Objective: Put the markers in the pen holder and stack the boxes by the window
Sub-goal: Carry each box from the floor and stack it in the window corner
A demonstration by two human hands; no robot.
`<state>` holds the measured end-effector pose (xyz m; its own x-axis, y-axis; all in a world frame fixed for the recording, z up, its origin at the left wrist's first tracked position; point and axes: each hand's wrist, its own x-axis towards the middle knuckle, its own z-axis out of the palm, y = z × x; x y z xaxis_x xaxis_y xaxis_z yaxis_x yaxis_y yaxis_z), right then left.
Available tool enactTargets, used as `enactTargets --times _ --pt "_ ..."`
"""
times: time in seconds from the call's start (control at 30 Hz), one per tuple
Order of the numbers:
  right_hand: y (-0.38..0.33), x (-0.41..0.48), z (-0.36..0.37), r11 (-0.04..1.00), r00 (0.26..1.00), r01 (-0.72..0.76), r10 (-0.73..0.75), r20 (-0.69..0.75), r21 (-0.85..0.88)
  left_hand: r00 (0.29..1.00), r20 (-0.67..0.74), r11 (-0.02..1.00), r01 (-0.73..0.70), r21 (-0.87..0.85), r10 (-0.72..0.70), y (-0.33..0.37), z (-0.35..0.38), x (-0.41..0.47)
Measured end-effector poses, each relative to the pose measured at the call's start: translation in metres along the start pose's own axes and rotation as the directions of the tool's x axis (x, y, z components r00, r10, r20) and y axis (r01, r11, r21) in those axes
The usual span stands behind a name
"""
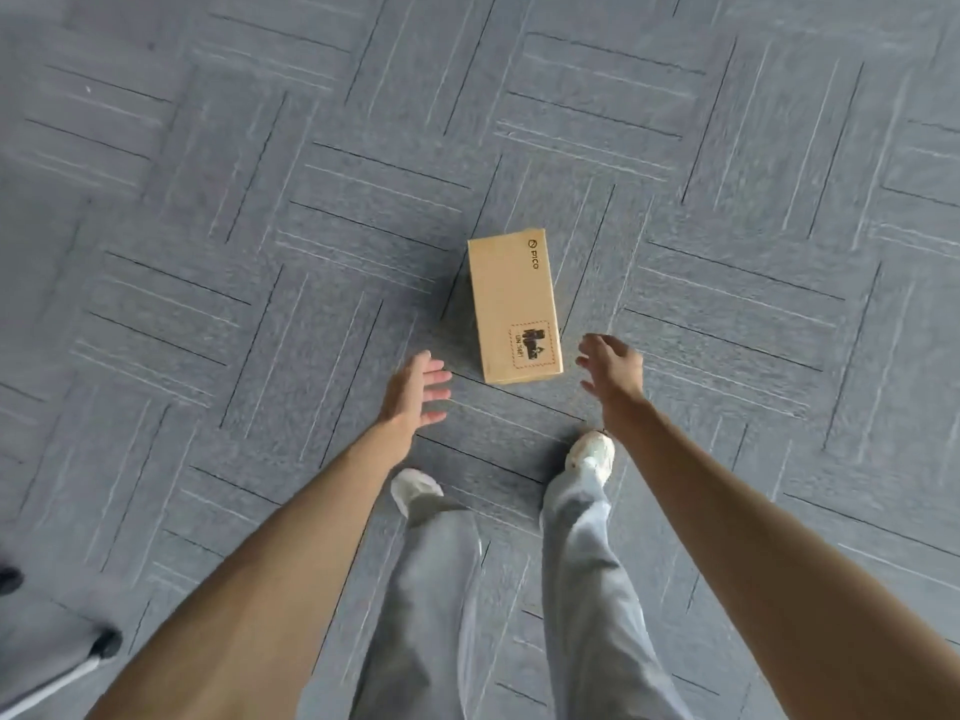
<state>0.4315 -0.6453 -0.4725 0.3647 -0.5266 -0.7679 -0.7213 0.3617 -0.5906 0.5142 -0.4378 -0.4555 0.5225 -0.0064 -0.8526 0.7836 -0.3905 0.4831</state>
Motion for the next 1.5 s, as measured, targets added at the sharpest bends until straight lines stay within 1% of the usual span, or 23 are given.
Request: enactTargets --times 0.13,0.2,0.3,0.37,0.43,0.47,0.57,0.63,0.7,0.77,0.83,0.87,0.9,0.93,1.0,1.07,1.1,1.17,1.23,1.3,1.37,1.43,1.5 --pt "-0.008 0.09 0.008 0.998 0.999 0.026 -0.024 0.029 -0.055 0.997 -0.047 0.997 0.063 -0.042 -0.065 0.006 0.041 0.092" --pt "-0.004 0.128 0.014 0.994 0.998 0.058 -0.054 0.043 -0.088 0.996 -0.049 0.997 0.076 -0.011 -0.077 0.005 0.062 0.14" --pt "0.017 0.175 0.024 0.992 0.996 0.064 -0.057 0.071 -0.108 0.998 -0.043 0.993 0.053 0.11 -0.048 -0.003 0.086 0.209" --pt "0.037 0.203 0.029 0.989 0.996 0.049 -0.039 0.078 -0.138 0.998 -0.051 0.971 0.047 0.233 -0.036 -0.012 0.101 0.245" --pt "0.055 0.225 0.03 0.985 0.996 0.036 -0.021 0.091 -0.171 0.997 -0.058 0.943 0.07 0.324 -0.055 -0.023 0.115 0.274" --pt "0.063 0.232 0.029 0.979 0.994 0.04 -0.019 0.105 -0.2 0.995 -0.062 0.936 0.093 0.34 -0.077 -0.028 0.121 0.284" --pt "0.081 0.247 0.025 0.942 0.987 0.063 -0.01 0.161 -0.329 0.987 -0.12 0.922 0.14 0.36 -0.103 -0.037 0.137 0.305" --pt "0.088 0.255 0.021 0.916 0.982 0.059 0.018 0.189 -0.396 0.977 -0.207 0.917 0.128 0.379 -0.051 -0.036 0.148 0.309" --pt "0.091 0.26 0.02 0.918 0.978 0.029 0.056 0.202 -0.396 0.968 -0.249 0.92 0.101 0.379 -0.004 -0.032 0.157 0.311" --pt "0.09 0.263 0.021 0.929 0.976 -0.002 0.083 0.202 -0.371 0.961 -0.277 0.906 0.126 0.403 -0.01 -0.031 0.162 0.314" --pt "0.089 0.266 0.026 0.925 0.973 -0.009 0.097 0.212 -0.381 0.954 -0.299 0.841 0.154 0.519 0.01 -0.033 0.17 0.316" --pt "0.089 0.267 0.03 0.919 0.97 -0.011 0.105 0.218 -0.395 0.961 -0.272 0.776 0.128 0.618 0.057 -0.031 0.177 0.311" --pt "0.091 0.269 0.034 0.915 0.97 -0.014 0.111 0.217 -0.403 0.97 -0.214 0.701 0.073 0.709 0.116 -0.027 0.188 0.305" --pt "0.092 0.27 0.038 0.913 0.968 -0.018 0.117 0.22 -0.408 0.976 -0.149 0.654 0.011 0.757 0.156 -0.021 0.201 0.298" --pt "0.097 0.273 0.042 0.909 0.968 -0.036 0.135 0.212 -0.415 0.984 -0.087 0.638 -0.034 0.77 0.157 -0.013 0.228 0.298" --pt "0.103 0.274 0.04 0.896 0.967 -0.042 0.149 0.208 -0.442 0.988 -0.109 0.637 0.013 0.771 0.112 -0.014 0.242 0.308" --pt "0.106 0.274 0.039 0.885 0.967 -0.033 0.146 0.209 -0.463 0.988 -0.123 0.618 0.036 0.785 0.098 -0.017 0.243 0.31" --pt "0.111 0.272 0.037 0.863 0.968 -0.007 0.133 0.215 -0.504 0.986 -0.113 0.583 0.022 0.812 0.121 -0.023 0.234 0.313" --pt "0.115 0.267 0.037 0.883 0.973 -0.055 0.152 0.173 -0.467 0.986 -0.097 0.586 -0.002 0.81 0.137 -0.026 0.216 0.314" --pt "0.112 0.263 0.041 0.896 0.972 -0.097 0.178 0.151 -0.433 0.986 -0.088 0.632 -0.022 0.775 0.143 -0.027 0.188 0.316" --pt "0.106 0.262 0.047 0.894 0.967 -0.098 0.189 0.17 -0.438 0.986 -0.062 0.678 -0.061 0.732 0.156 -0.03 0.157 0.323" --pt "0.099 0.26 0.057 0.884 0.963 -0.092 0.197 0.187 -0.459 0.984 -0.045 0.703 -0.091 0.706 0.172 -0.035 0.123 0.328" --pt "0.097 0.26 0.076 0.883 0.959 -0.082 0.196 0.204 -0.463 0.989 -0.045 0.735 -0.073 0.674 0.14 -0.038 0.088 0.331"
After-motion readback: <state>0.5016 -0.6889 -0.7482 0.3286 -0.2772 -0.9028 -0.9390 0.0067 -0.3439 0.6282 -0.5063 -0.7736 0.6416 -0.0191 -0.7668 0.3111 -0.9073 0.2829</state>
